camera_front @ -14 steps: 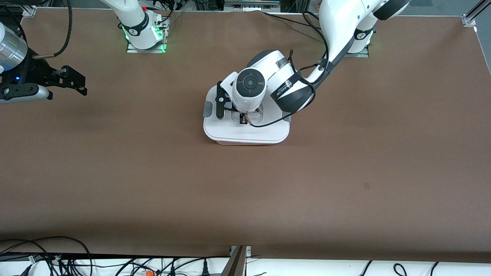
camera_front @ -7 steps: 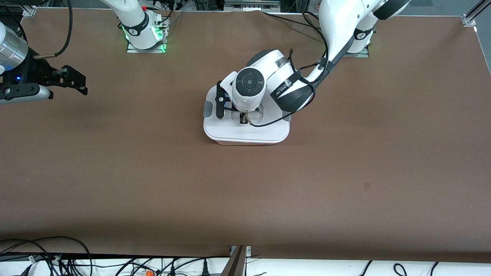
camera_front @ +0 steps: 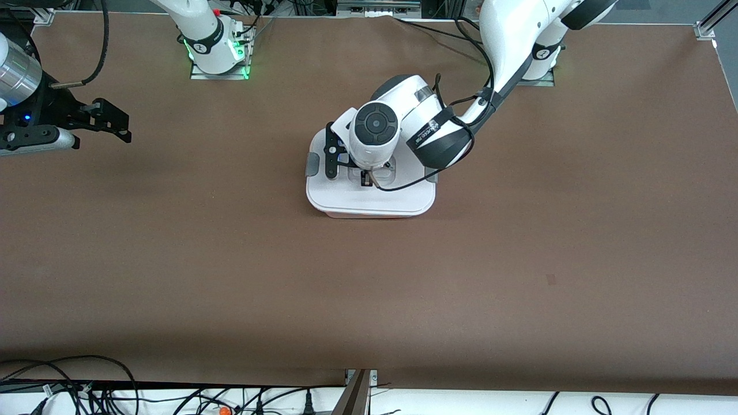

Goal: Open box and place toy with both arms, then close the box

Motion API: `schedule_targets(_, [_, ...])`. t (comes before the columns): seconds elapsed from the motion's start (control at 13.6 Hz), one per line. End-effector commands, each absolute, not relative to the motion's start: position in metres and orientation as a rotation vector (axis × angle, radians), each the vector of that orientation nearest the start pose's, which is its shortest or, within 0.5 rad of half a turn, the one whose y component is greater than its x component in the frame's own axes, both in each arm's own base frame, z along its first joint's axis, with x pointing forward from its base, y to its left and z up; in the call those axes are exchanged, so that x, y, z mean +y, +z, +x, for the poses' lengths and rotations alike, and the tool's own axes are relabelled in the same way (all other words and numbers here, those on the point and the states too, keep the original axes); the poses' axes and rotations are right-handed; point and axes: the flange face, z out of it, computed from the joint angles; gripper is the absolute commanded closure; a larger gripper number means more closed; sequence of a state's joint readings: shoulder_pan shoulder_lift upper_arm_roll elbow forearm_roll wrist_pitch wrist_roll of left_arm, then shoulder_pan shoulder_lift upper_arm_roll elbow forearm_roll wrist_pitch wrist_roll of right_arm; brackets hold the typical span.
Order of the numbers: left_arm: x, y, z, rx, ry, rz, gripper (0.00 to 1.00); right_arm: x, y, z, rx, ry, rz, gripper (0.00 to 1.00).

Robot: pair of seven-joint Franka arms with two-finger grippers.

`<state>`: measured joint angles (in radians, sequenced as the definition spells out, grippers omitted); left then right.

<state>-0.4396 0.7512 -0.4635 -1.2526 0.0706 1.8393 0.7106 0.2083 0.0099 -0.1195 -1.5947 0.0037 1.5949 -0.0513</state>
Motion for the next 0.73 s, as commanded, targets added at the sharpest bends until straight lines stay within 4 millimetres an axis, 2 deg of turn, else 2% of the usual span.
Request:
schedule_targets(0.0, [-0.5036, 0.3403, 0.5087, 2.34, 0.271, -2.39, 1.0, 0.0505, 0.6155, 0.5592, -0.205, 0.021, -3.139, 0.0])
schedule_targets(0.29, [-0.5101, 0.3389, 0.5011, 2.337, 0.29, -2.39, 1.0, 0.0537, 0.6158, 0.5592, -0.209, 0.017, -3.133, 0.0])
schedule_targets(0.66, [-0.5042, 0.3346, 0.5059, 2.346, 0.295, -2.374, 1.0, 0.053, 0.6154, 0.5588, -0.207, 0.024, -3.132, 0.0])
